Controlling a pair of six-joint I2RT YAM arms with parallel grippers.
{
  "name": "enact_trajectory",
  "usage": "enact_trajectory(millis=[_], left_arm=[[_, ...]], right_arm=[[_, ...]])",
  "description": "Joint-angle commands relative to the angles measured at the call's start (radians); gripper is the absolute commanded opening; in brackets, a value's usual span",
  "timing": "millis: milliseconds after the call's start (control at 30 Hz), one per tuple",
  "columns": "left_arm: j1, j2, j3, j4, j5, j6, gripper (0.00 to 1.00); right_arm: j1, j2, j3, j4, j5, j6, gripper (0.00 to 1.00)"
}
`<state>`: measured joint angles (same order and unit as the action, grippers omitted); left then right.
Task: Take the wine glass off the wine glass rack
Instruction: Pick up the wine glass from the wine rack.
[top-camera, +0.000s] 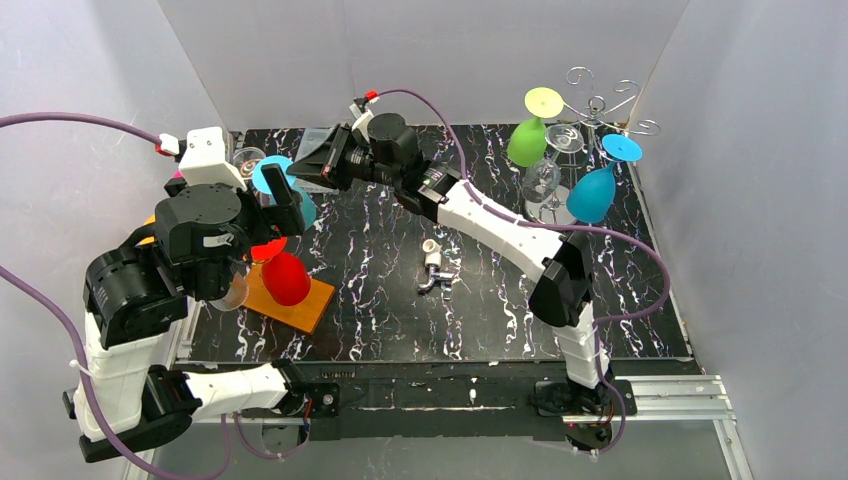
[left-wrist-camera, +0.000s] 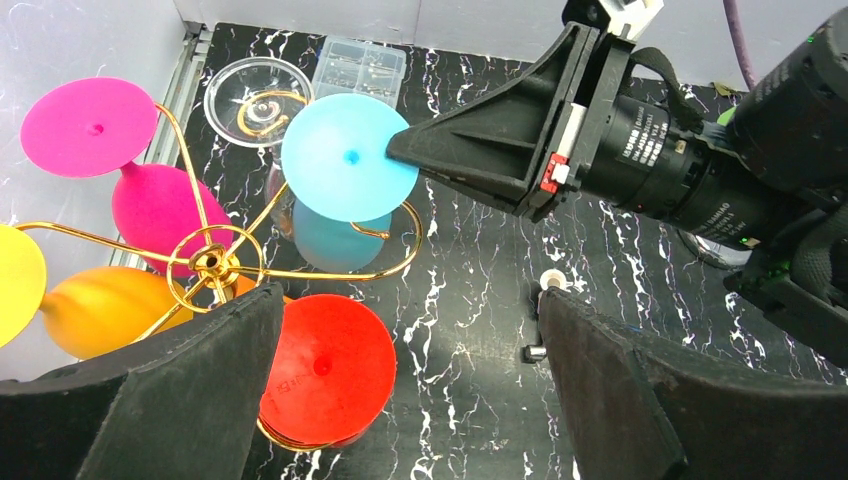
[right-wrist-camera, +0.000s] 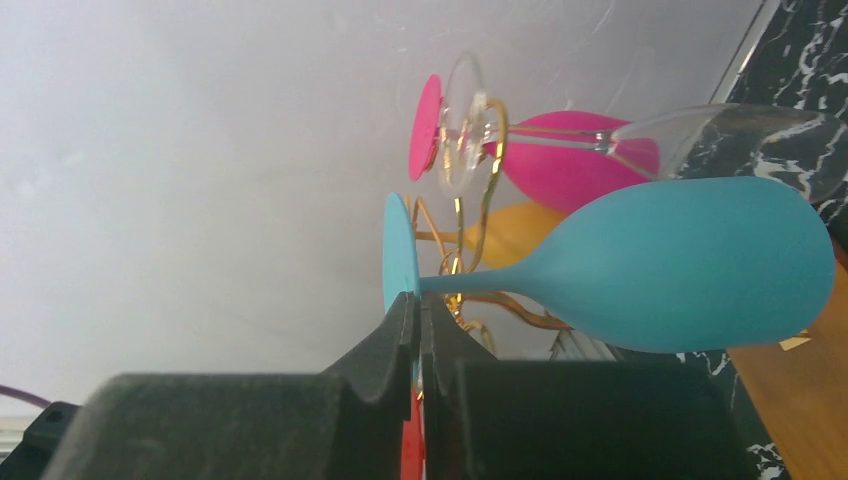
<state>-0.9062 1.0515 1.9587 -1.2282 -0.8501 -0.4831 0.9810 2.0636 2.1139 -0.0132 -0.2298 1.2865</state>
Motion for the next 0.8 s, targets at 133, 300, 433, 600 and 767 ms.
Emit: enact_trajectory(millis=[133, 300, 433, 600, 767], left_arm=[[-0.001, -0.002, 0.006, 0.002, -0.024, -0.005, 0.99], [-0.001, 0.009, 0.003, 0.016, -0.004, -0.009, 0.99], [-0.002, 0.028, 0.007, 0.036, 0.018, -0.011, 0.99], [0.000, 0.088, 0.058, 0.059, 0.064, -0.018, 0.99], [0.001, 0.183, 0.152, 0.088, 0.122, -0.031, 0.89]], right_arm=[[-0.026, -0.020, 0.043, 0.015, 0.028, -0.005, 0.01], [-0.054, -0.066, 0.000, 0.015, 0.034, -0.009, 0.01], [-0.080, -0.120, -0.054, -0.013, 0.039, -0.021, 0.01], [-0.126, -0.210, -0.144, -0.015, 0.044, -0.035, 0.01], [-0.185, -0.341, -0.286, 0.004, 0.050, -0.042, 0.01]])
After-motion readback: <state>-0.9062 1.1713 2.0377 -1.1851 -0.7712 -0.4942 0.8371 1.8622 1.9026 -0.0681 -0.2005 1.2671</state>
